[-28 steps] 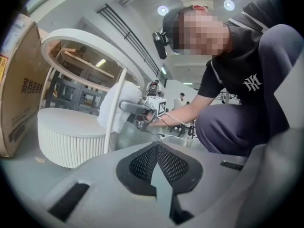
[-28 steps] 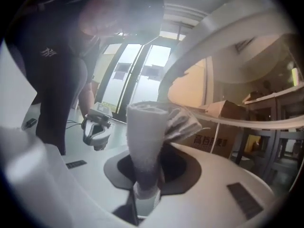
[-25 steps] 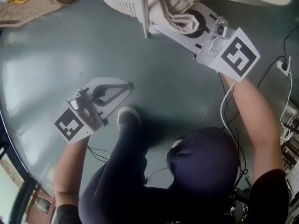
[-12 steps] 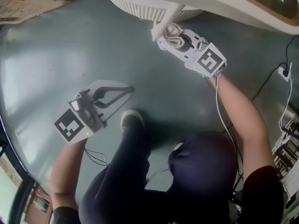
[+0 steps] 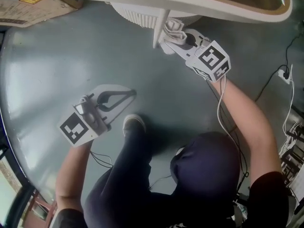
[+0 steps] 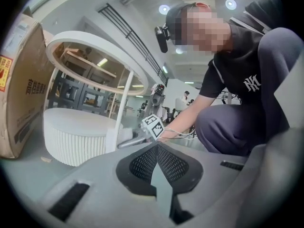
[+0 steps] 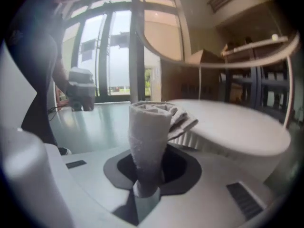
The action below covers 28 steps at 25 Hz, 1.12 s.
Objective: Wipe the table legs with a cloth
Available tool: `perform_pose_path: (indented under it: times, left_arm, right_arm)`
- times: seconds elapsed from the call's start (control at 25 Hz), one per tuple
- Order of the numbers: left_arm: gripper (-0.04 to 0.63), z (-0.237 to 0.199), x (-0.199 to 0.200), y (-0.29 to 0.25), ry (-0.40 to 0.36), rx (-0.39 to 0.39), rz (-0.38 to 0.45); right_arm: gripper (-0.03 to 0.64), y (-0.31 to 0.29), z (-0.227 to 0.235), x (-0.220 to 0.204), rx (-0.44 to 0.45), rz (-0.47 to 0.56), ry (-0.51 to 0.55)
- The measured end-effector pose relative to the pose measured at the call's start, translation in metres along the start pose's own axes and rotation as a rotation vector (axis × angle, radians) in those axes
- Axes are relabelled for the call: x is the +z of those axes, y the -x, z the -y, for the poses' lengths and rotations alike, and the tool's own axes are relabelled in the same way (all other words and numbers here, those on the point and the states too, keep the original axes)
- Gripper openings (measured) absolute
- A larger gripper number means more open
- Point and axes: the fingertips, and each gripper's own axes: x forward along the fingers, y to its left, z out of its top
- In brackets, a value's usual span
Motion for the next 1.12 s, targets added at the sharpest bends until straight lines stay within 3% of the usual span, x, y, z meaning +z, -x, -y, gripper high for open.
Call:
perform_pose_path:
  times: [0.08,0.2,0.28,0.36,0.6,0.76,0.84,0.96,1.12]
  left_arm:
    - [0.006,0.001,0.007,0.0,-0.011,0.002,-0.002]
    - [0.006,-0.003,0.018,-0.003,-0.025,0.007,0.016]
    - [0.006,-0.004,0.024,-0.007,-0.03,0.003,0.029]
    - [0.006,-0.003,0.027,-0.01,-0.037,-0.005,0.038]
    - [0.006,-0.003,0.017,-0.01,-0.006,-0.005,0.04]
    - [0.006,-0.006,0.001,-0.008,0.026,-0.015,0.027]
    - [0.006,-0.008,-0.009,-0.006,0.043,-0.023,0.018]
    - [0.006,-0.007,-0.027,-0.005,0.064,-0.038,-0.012]
    - [0.006,-0.012,-0.036,0.004,0.1,-0.02,-0.002]
  right_arm:
    - [0.071,0.035,-0.002,0.068,-0.017,0.167,0.074]
    - [0.071,0.078,0.012,0.156,-0.116,0.355,0.144]
    - [0.071,0.092,0.009,0.193,-0.118,0.433,0.23]
    - [0.071,0.094,-0.006,0.208,-0.066,0.467,0.327]
    - [0.071,0.085,-0.025,0.197,0.014,0.494,0.371]
    - [0.071,0.062,-0.025,0.156,0.057,0.432,0.327]
    - [0.071,0.046,-0.024,0.128,0.077,0.404,0.265]
    - [0.071,0.039,-0.02,0.111,0.094,0.467,0.123]
    - [0.071,0.039,-0.015,0.106,0.08,0.504,0.07]
